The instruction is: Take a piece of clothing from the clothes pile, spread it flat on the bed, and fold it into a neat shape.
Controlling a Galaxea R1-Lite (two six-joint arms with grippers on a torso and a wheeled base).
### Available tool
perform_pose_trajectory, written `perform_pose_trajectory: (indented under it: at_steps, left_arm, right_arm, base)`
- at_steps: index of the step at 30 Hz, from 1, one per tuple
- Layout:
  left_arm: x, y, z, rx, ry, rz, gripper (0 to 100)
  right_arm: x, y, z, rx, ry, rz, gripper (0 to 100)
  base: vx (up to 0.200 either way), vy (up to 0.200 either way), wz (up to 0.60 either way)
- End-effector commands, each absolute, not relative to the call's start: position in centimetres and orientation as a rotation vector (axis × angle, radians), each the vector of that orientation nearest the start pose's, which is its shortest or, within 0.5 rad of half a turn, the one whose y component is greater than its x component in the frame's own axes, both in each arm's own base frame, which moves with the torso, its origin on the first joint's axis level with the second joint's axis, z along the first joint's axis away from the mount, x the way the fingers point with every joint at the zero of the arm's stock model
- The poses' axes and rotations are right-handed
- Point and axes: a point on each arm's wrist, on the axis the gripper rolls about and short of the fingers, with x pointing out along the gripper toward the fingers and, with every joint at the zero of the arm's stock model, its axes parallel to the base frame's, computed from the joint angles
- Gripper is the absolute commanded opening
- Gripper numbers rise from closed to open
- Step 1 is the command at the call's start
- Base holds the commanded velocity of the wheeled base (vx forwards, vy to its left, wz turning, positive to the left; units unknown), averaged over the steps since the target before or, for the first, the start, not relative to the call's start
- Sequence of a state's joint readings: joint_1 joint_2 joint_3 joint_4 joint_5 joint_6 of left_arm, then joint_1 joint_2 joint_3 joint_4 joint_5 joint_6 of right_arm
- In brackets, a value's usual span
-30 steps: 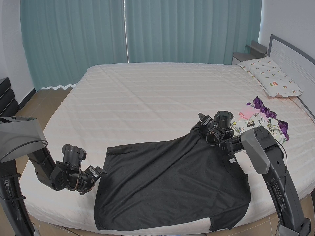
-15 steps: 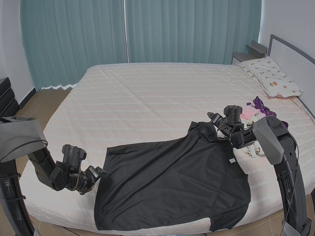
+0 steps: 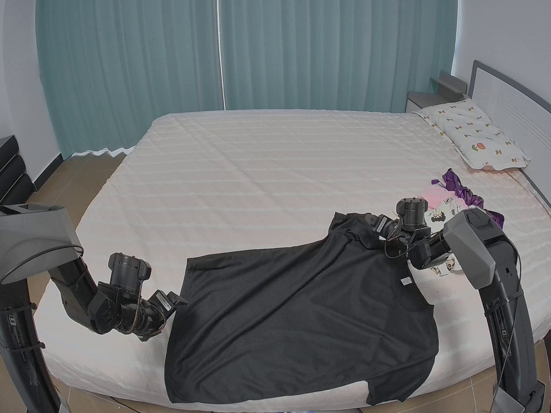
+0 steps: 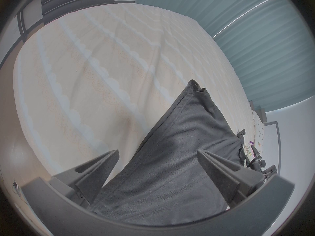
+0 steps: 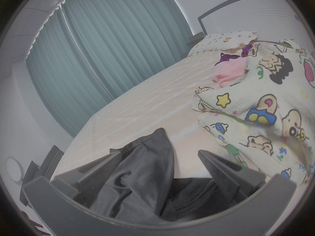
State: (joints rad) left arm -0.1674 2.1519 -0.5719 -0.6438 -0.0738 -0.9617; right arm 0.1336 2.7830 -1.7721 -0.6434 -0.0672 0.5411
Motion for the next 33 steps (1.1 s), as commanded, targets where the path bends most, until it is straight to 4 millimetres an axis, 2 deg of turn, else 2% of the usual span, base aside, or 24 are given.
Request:
perform_pose_trajectory:
  at_steps: [1, 2, 5, 15, 21, 28, 29, 33]
  left_arm:
    - [29.5, -5.2, -0.8, -0.839, 0.967, 0.243, 100]
    - [29.5, -5.1, -0.8, -0.84, 0.966, 0.244, 100]
    - [29.5, -5.2, -0.8, -0.839, 0.967, 0.243, 100]
    - [29.5, -5.2, -0.8, -0.839, 0.967, 0.243, 100]
    - [29.5, -5.2, -0.8, -0.839, 0.966, 0.244, 100]
    - [29.5, -5.2, -0.7, -0.839, 0.965, 0.243, 100]
    - [29.5, -5.2, -0.8, -0.839, 0.967, 0.243, 100]
    - [29.5, -5.2, -0.8, -0.841, 0.967, 0.244, 100]
  right_arm:
    - [53.1, 7.4, -6.3, 0.489, 0.409, -0.037, 0]
    - [53.2, 7.6, -7.0, 0.479, 0.418, -0.035, 0]
    - [53.5, 7.6, -7.1, 0.479, 0.402, -0.043, 0]
    - [55.6, 5.0, -3.6, 0.512, 0.251, -0.089, 0]
    - [55.5, 5.0, -5.1, 0.51, 0.263, -0.092, 0]
    - [55.5, 6.2, -5.1, 0.514, 0.215, -0.05, 0]
    - [55.5, 6.2, -4.8, 0.514, 0.211, -0.047, 100]
    - [55.6, 6.2, -4.1, 0.516, 0.189, -0.051, 100]
  base:
    - [0.0, 0.0, 0.0]
    - [0.0, 0.0, 0.0]
    - [0.0, 0.0, 0.0]
    - [0.0, 0.0, 0.0]
    - [0.0, 0.0, 0.0]
    - [0.0, 0.0, 0.0]
    - [0.0, 0.0, 0.0]
    - [0.0, 0.0, 0.0]
